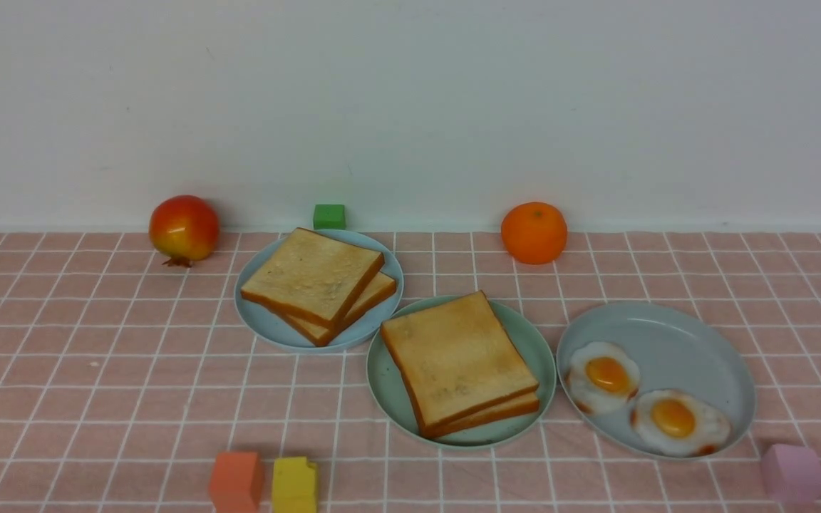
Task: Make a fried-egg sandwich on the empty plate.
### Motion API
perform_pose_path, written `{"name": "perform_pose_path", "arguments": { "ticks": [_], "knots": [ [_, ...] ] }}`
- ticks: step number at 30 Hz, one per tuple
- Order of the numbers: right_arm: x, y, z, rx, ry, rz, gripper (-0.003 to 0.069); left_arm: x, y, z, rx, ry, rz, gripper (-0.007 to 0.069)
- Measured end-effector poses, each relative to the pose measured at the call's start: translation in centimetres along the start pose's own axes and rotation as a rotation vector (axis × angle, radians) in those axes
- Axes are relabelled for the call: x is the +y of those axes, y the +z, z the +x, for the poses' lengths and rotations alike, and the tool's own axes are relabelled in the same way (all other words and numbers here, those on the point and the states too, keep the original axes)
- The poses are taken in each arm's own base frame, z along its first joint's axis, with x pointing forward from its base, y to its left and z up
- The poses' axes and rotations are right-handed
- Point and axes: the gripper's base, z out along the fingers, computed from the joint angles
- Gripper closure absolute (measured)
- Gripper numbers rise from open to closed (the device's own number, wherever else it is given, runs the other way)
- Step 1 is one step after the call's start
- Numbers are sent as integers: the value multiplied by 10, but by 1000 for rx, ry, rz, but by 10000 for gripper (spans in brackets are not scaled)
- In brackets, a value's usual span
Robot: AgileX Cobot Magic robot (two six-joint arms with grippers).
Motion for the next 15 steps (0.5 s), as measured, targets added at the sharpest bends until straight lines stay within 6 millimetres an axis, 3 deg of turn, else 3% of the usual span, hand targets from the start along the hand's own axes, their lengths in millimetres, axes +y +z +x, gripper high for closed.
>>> {"name": "perform_pose_path", "arguments": {
  "ticks": [15],
  "knots": [
    [0,0,0,0,0,0,505,0,0,0,0,0,0,571]
  ]
}}
